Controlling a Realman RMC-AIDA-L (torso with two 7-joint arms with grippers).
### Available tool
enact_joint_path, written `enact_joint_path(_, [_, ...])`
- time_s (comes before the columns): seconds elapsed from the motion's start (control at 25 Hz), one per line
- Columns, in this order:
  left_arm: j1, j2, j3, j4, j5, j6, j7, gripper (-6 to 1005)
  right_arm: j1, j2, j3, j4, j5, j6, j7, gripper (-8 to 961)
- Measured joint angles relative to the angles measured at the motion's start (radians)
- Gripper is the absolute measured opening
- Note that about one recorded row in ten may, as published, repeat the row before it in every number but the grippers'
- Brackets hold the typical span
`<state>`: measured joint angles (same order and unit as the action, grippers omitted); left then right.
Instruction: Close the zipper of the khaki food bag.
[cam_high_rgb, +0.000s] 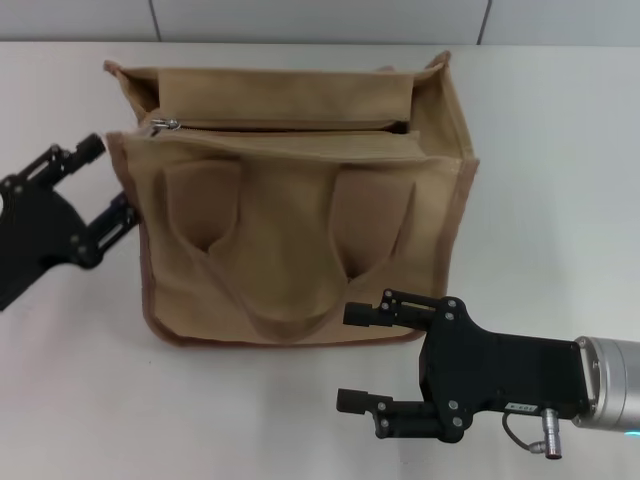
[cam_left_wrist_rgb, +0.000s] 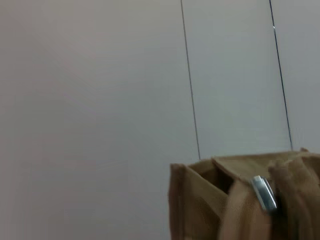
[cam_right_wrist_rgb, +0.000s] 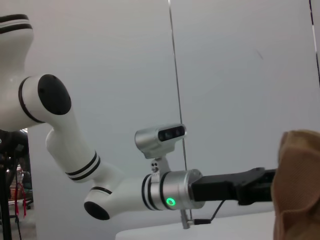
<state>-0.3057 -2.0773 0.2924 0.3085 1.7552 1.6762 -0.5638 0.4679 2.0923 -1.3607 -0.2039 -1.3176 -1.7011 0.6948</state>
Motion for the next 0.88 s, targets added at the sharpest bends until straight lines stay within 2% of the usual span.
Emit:
enact_joint_path(0.08, [-0.008, 0.000, -0.009, -0.014, -0.014, -0.001, 0.000, 628, -0.001, 0.000, 0.000, 0.002, 0.000, 0.000, 0.000, 750])
enact_joint_path(0.24, [-0.012, 0.001, -0.030, -0.077, -0.145, 0.008, 0.000, 628, -0.002, 0.000, 0.007, 0.017, 0.000, 0.000, -0.001, 750])
enact_joint_path(0.32, [-0.010, 0.001, -0.029, -0.086, -0.170, 0.009, 0.000, 627, -0.002, 0.000, 0.008, 0.018, 0.000, 0.001, -0.001, 750])
enact_joint_path(0.88, [0.007, 0.002, 0.006, -0.091, -0.173, 0.016, 0.047, 620, 0.006, 0.000, 0.009, 0.017, 0.001, 0.002, -0.001, 750])
